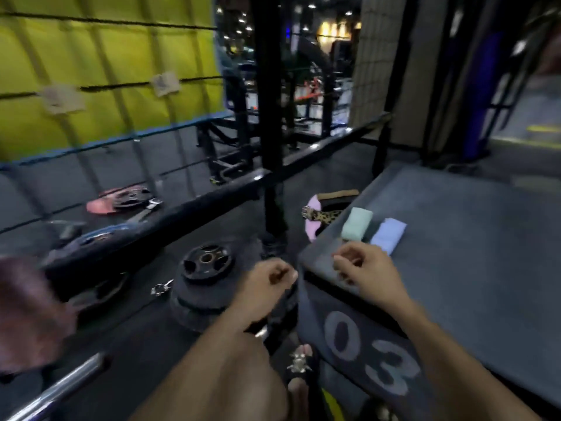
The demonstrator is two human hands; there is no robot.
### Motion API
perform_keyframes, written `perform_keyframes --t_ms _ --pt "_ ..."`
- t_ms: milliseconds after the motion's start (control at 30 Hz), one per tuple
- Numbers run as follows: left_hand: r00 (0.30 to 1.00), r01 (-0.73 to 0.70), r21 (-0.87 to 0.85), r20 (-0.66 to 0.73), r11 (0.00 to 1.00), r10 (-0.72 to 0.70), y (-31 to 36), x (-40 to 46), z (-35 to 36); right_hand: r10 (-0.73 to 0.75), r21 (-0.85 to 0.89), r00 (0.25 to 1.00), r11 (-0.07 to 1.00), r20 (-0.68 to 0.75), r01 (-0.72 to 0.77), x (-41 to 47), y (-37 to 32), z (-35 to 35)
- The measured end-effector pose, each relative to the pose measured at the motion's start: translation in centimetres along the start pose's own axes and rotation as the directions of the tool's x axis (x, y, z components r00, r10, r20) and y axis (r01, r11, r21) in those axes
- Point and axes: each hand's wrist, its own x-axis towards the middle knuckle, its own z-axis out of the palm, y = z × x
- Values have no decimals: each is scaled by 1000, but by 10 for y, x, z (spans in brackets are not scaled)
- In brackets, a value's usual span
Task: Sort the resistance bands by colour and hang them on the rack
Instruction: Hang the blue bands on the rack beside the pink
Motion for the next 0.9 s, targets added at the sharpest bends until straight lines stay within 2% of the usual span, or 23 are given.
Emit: perform_keyframes --t_ms 100,200,400,533,733,900 --pt "983 -36 68 183 997 23 4 65 57 360 112 933 928 -13 -357 22 56 -43" --pt "973 -24 188 228 982 -20 7 122 118 530 96 843 847 -85 -523 46 104 -72" --pt "984 57 337 141 940 -110 12 195 198 581 156 791 814 -190 -560 89 161 -77" --pt "986 96 462 79 882 -148 -4 218 219 622 229 765 780 -170 -583 99 168 -63" --pt "972 175 403 76 898 -224 -14 226 225 644 260 729 763 -233 -591 111 179 -53" --pt "973 167 335 97 927 -210 -11 223 233 615 207 732 788 -293 -580 114 179 -49"
